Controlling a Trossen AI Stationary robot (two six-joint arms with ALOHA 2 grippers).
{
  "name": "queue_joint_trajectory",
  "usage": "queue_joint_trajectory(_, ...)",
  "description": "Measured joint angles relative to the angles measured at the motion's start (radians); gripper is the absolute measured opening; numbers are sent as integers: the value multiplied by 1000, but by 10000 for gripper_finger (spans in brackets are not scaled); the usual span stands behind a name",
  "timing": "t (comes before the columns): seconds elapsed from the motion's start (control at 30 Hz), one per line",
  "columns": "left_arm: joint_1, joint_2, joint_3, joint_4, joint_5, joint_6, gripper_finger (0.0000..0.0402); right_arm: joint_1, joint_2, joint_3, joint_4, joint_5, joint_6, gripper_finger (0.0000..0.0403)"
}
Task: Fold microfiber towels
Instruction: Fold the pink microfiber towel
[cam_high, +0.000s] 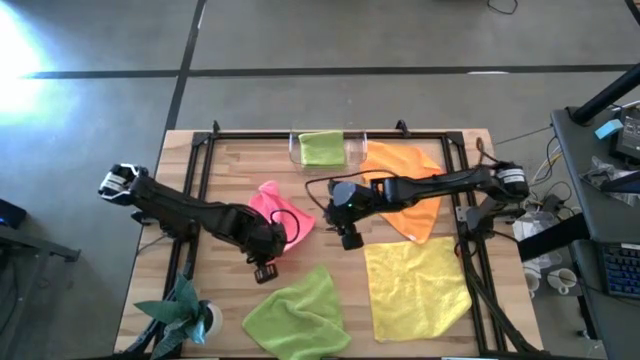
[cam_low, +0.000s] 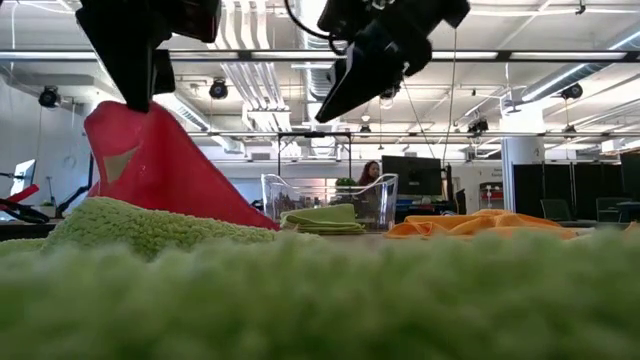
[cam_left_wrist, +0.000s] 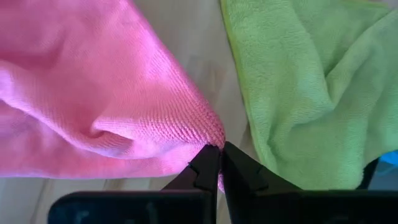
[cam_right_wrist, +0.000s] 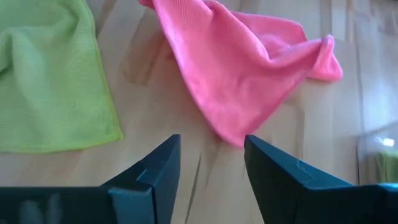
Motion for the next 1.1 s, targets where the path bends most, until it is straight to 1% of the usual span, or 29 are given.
queue_joint_trajectory(0.17,0,-20,1,0,-1,-22,0,0,70,9,31,-3,-57,169)
queue_joint_trajectory(0.3,0,-33,1,0,-2,-22,0,1,134,17,73,-47,-63,169)
queue_joint_trajectory(0.5,0,-52,1,0,-3,-22,0,3,220,18,182,-47,-67,169)
queue_joint_trajectory(0.6,0,-71,1,0,-3,-22,0,2,247,30,205,-46,-69,169)
queue_joint_trajectory(0.97,0,-161,0,0,-22,-21,0,2,362,106,192,-44,-96,169)
queue_joint_trajectory(1.1,0,-192,-1,-4,-27,-21,0,2,385,118,156,-44,-64,166)
